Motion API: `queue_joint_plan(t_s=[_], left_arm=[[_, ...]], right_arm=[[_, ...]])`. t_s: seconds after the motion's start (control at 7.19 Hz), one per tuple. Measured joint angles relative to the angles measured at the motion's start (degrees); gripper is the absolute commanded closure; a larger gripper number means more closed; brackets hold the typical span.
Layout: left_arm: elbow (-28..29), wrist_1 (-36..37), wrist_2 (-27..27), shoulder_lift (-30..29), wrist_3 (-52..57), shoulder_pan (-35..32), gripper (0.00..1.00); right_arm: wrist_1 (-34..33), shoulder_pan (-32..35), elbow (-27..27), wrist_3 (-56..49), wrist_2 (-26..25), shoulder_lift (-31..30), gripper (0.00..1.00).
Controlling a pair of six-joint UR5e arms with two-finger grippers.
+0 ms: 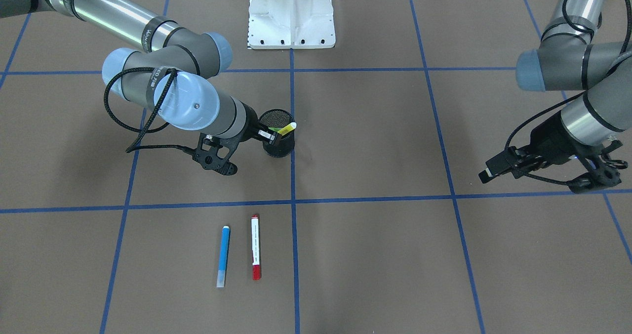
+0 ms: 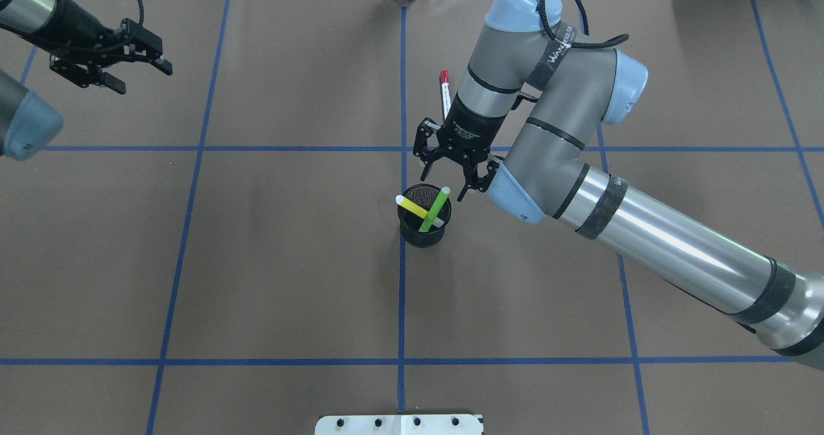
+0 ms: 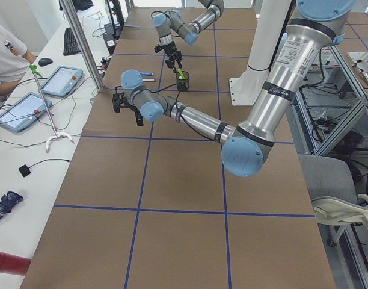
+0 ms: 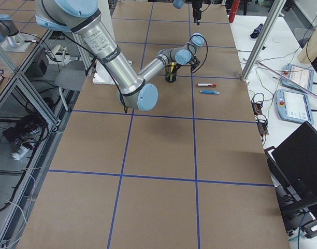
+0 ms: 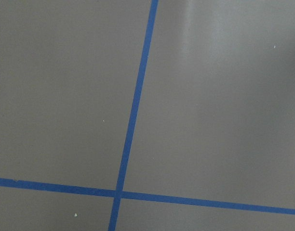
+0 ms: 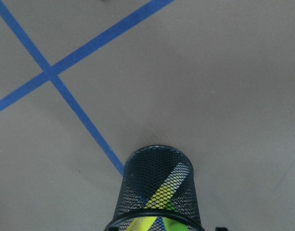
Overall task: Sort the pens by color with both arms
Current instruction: 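Lower the right gripper into the cup and grasp the green highlighter, then lift the green highlighter out of the cup with the right gripper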
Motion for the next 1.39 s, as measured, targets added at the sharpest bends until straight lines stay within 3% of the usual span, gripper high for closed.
queue_joint_plan(t_s=[0.28, 0.97, 1.39], left_arm=[[-0.4, 0.0, 0.0, 0.1, -0.2, 0.0, 0.01], [-0.4, 0.0, 0.0, -0.3, -1.7, 0.2, 0.01], [-0.4, 0.0, 0.0, -0.5, -2.0, 0.3, 0.01]], right_arm=[[-0.1, 0.0, 0.2, 0.0, -0.2, 0.0, 0.98], [-1.7, 0.9, 4.1, 0.0, 0.0, -0.9, 1.00], [-7.4, 4.2, 13.9, -0.1, -0.9, -0.8, 1.00]])
